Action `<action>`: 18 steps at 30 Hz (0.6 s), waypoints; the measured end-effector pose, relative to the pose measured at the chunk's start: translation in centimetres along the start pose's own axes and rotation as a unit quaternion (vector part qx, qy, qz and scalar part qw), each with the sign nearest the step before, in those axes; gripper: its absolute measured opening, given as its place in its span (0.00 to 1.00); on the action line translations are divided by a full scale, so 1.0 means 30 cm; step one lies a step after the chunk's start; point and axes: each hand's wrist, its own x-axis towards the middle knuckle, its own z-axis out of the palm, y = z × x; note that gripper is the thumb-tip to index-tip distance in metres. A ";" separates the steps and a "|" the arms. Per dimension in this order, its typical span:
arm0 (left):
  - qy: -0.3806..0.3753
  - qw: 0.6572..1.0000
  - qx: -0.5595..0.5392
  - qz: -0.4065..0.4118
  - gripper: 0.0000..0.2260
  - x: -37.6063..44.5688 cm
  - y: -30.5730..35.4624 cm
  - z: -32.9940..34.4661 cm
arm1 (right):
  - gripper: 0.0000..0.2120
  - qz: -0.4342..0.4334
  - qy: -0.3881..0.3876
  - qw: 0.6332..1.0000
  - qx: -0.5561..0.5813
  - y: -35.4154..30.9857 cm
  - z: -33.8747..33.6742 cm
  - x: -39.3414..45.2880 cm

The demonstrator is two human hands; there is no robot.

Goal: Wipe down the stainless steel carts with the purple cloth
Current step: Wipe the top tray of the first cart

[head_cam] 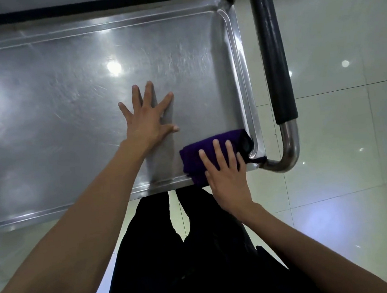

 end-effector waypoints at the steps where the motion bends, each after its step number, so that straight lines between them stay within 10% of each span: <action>1: 0.005 1.000 0.001 0.001 0.43 0.000 -0.004 -0.001 | 0.30 -0.003 -0.004 1.000 0.001 -0.003 0.001 -0.011; 18: 0.098 0.994 0.023 0.030 0.28 -0.025 -0.155 0.013 | 0.27 0.044 0.037 0.998 0.023 -0.094 -0.083 0.403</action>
